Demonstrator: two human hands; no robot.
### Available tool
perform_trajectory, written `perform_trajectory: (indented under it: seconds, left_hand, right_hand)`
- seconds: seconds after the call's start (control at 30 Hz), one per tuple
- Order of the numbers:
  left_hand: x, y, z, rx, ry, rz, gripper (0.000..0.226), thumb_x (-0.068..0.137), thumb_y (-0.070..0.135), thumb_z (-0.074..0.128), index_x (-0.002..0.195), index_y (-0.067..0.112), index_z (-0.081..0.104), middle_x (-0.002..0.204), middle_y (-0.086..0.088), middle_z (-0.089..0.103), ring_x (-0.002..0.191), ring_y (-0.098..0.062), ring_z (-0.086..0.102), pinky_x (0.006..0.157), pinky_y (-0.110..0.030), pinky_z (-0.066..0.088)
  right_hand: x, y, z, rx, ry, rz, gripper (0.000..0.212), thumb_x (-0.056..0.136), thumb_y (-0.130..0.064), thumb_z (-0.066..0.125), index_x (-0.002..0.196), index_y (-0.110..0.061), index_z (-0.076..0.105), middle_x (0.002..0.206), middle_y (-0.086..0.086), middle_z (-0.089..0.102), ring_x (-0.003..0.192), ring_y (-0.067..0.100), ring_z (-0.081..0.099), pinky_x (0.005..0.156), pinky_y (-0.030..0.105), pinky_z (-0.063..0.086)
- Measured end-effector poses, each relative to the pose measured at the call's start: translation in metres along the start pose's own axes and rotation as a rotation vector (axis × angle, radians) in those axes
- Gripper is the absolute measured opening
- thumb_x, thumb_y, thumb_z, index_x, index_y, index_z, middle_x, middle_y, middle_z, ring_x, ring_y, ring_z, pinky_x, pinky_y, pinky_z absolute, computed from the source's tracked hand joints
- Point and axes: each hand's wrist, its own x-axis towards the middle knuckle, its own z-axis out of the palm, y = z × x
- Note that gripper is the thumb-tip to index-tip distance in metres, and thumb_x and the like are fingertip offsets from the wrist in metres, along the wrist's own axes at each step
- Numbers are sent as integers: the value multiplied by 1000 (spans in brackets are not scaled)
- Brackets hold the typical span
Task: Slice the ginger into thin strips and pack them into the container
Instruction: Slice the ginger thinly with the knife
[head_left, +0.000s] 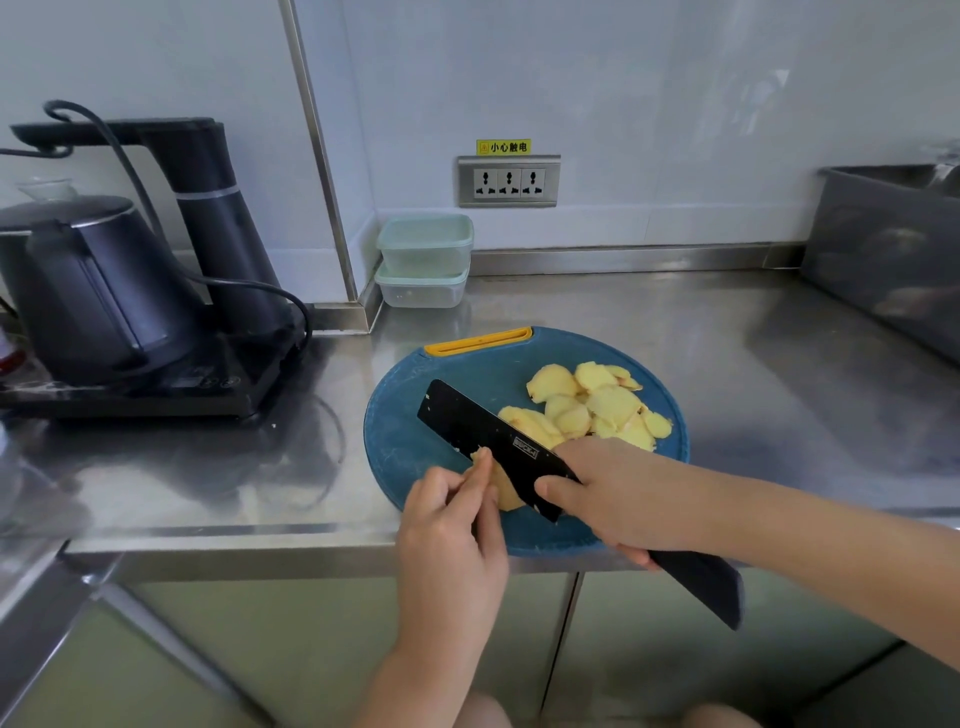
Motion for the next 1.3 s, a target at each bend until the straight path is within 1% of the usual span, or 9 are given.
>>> perform_trajectory:
  seconds: [0.17,0.33,0.47,0.63,0.7,0.8,0.93,1.07,1.3]
  left_hand:
    - [0,0,2,-7,18,6,34,82,8,64,115,10,69,72,7,49,66,-7,47,65,-15,41]
    - [-1,-1,3,-5,25,17,35,81,11,60,115,8,69,72,5,51,64,-8,49,64,-18,44]
    - [-1,-1,2,-21,29,8,34,82,9,63,115,7,69,72,7,49,67,-5,44,64,-15,42]
    - [-2,-1,0,-34,20,8,40,77,-1,73,115,8,69,74,8,51,70,-5,46,69,-13,42]
    - [-3,-2,-1,-39,27,15,39,77,-1,73,115,8,69,75,7,53,70,-5,49,70,-13,43]
    - [-3,-2,1,-26,61,20,34,78,2,72,112,7,70,77,6,57,72,-5,50,71,-13,43]
    - [-4,0,3,-1,84,13,26,86,16,62,108,7,71,81,5,58,72,-10,54,72,-18,43]
    - [-4,-3,0,31,49,28,20,82,6,70,103,7,70,81,4,57,69,-14,56,71,-22,43]
    - [-2,-1,0,17,42,-11,22,78,3,73,99,11,69,79,7,55,67,-13,53,69,-26,43]
  right_hand:
    - [-14,9,0,25,-46,41,27,102,-33,38,104,-7,47,57,5,49,33,11,43,40,25,43]
    - [0,-2,2,-72,19,14,31,102,-30,37,100,-3,50,64,11,56,30,9,46,33,21,41]
    - [24,-19,4,-131,80,15,32,102,-30,35,98,-2,49,87,26,66,52,28,58,55,39,55]
    - [23,-21,4,-140,104,25,32,103,-30,33,101,-2,49,92,26,66,57,30,60,58,40,56]
    - [18,-12,1,-110,118,58,33,102,-31,36,101,-2,51,86,23,65,56,29,61,54,37,54]
    - [3,5,-6,29,107,98,25,101,-30,41,102,-7,50,61,11,53,35,16,49,39,27,44]
    - [-12,12,-10,104,113,72,18,101,-28,42,101,-12,49,50,6,47,30,15,41,40,25,43]
    - [-16,13,-18,144,148,33,14,101,-25,43,92,-15,49,38,-2,45,28,14,41,45,26,44]
    - [-18,5,-18,195,305,3,19,101,-26,42,95,-11,51,55,6,47,31,14,41,37,24,40]
